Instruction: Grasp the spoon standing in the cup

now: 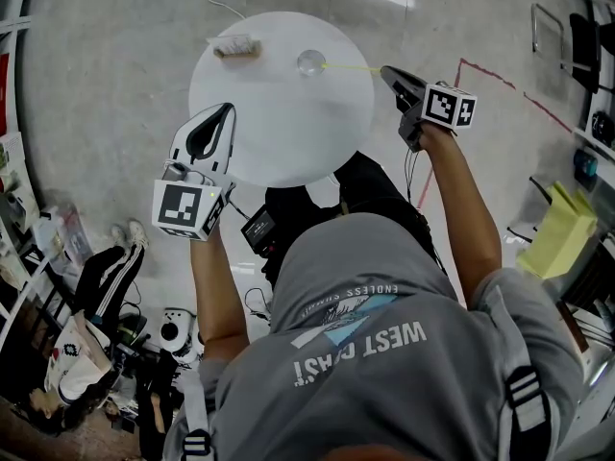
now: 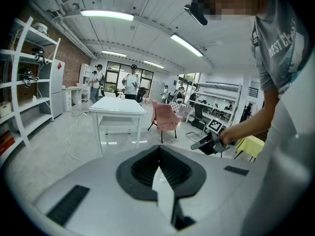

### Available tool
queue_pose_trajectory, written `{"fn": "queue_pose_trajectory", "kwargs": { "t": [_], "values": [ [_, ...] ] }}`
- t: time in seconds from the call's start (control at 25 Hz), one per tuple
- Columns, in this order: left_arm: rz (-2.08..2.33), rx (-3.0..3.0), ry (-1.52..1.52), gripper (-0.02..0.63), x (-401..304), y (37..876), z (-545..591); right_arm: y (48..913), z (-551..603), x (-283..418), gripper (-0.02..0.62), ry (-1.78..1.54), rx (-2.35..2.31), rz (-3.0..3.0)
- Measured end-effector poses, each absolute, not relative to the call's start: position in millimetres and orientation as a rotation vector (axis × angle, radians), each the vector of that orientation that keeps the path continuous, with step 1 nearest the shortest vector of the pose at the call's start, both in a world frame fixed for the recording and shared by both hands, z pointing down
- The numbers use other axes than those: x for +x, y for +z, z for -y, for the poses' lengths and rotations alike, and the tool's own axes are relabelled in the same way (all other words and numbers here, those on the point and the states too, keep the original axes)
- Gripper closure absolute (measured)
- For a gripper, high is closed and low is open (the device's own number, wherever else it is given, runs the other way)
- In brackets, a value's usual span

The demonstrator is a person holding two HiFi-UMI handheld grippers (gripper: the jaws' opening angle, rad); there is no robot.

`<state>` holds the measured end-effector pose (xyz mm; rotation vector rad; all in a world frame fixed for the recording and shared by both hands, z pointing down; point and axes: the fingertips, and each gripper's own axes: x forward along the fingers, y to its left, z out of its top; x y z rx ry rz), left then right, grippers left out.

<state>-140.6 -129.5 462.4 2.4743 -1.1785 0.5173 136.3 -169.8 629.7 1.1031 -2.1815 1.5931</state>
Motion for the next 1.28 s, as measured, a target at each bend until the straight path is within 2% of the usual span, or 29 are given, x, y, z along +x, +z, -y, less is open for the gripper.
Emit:
{"fn": "queue_pose_trajectory", "kwargs": {
  "t": [1.28],
  "values": [
    [1.160, 2.439, 0.564, 0.601, -130, 478, 135, 751, 147, 129, 0.590, 1.557, 0.962, 1.970]
  ]
}}
